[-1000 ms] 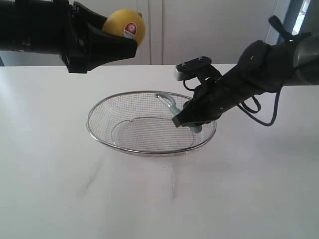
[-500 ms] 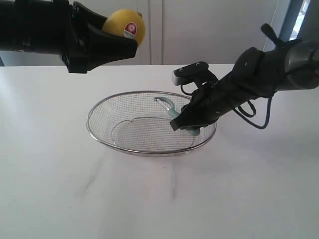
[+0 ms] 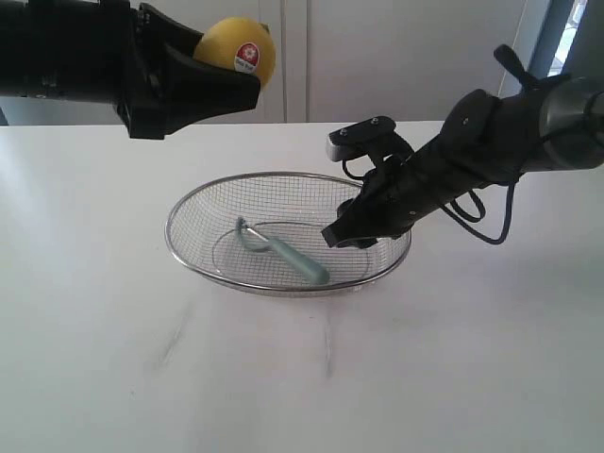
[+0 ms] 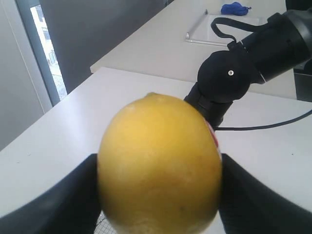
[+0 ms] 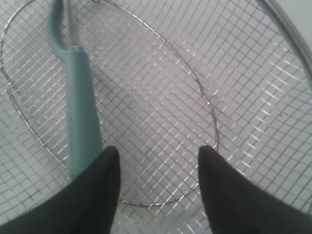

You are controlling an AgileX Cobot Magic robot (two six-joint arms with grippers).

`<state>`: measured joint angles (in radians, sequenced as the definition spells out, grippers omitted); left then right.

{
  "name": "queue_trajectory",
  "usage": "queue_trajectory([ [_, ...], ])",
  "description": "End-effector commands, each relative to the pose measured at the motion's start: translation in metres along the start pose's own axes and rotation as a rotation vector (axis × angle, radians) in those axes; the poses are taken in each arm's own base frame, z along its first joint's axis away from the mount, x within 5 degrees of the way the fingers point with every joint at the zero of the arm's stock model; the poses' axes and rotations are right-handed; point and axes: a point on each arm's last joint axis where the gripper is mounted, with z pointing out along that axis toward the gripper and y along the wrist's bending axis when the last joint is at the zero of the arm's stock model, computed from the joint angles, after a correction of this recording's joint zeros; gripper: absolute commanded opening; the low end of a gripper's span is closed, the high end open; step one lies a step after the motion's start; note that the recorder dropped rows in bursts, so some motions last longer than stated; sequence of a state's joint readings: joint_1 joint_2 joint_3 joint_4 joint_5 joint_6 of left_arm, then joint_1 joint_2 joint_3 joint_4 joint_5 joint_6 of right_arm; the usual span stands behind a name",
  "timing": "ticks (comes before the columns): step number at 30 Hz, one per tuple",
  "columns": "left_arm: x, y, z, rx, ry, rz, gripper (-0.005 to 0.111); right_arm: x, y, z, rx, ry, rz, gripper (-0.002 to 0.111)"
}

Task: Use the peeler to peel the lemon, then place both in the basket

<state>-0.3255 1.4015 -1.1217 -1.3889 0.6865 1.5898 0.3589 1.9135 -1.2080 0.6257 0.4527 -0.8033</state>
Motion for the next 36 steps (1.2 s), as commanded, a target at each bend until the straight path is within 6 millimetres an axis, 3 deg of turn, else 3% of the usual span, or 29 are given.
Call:
queue_trajectory([
  [1,-0.006,-0.001,-0.002,0.009,-0.039,-0.017,0.0,-0.003,0.0,-0.001,0.007,-0.015,-0.004,0.054],
  [24,-0.006,-0.001,-0.002,0.01,-0.039,-0.038,0.0,-0.008,0.001,-0.01,0.016,-0.041,-0.012,0.054],
  [36,-0.006,-0.001,-0.002,0.01,-0.039,-0.038,0.0,-0.03,0.013,-0.07,0.034,-0.163,-0.074,0.054],
])
